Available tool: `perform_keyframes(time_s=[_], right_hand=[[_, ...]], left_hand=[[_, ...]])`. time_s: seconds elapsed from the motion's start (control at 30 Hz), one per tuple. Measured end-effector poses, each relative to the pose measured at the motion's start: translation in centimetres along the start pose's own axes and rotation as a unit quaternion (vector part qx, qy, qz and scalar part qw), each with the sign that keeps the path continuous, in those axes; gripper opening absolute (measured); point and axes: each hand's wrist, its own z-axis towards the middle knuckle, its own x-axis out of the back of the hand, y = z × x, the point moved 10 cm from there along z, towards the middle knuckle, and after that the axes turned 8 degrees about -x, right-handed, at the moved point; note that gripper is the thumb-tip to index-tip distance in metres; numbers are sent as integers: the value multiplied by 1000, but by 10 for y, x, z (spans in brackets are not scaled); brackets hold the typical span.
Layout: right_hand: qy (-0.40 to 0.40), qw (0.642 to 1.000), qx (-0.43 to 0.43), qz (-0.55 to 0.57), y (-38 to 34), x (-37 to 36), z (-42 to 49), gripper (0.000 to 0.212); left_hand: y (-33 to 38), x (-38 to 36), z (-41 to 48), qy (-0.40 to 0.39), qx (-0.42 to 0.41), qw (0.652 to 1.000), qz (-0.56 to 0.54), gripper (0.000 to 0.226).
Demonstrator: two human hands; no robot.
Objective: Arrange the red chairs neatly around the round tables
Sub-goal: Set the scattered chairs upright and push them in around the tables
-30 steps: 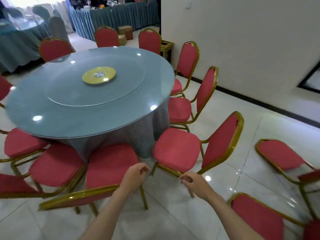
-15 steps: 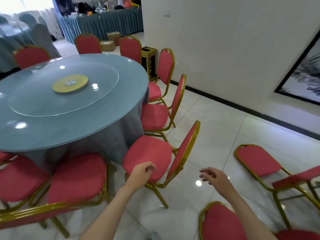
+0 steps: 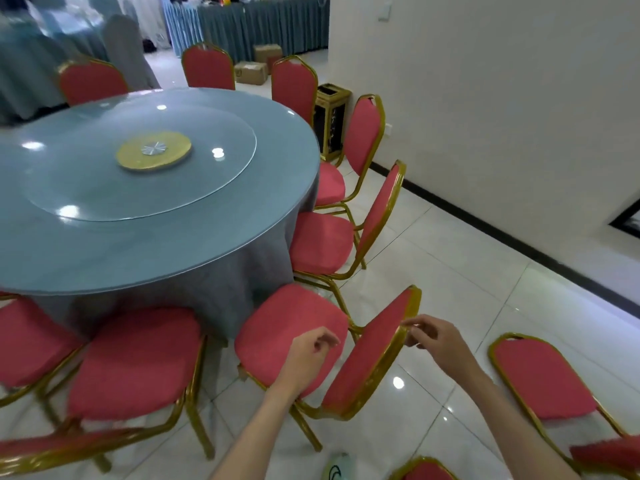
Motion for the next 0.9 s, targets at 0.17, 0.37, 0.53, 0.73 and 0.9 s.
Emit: perform_keyframes(time_s=[0.17,0.37,0.53,0.73,0.9], right_hand=[[-30,999,9,-28,-4,-2,46,17],[-82,994,8,-71,-16,-17,88,32],[-133,985,27,-104,-14,-31,122,32],[-231,951,81,-187,-6,-59,160,37],[-270,890,176,-323,16,-83,170,39]], left_hand=[[3,-1,25,7,25,1000,-13,34],[1,-2,49,51,34,998,-22,43],[-6,-12,57,80,54,995,-29,40],[-11,-29,56,154,105,982,-17,43],[-21,-58,40,218,166,961,-26,51]])
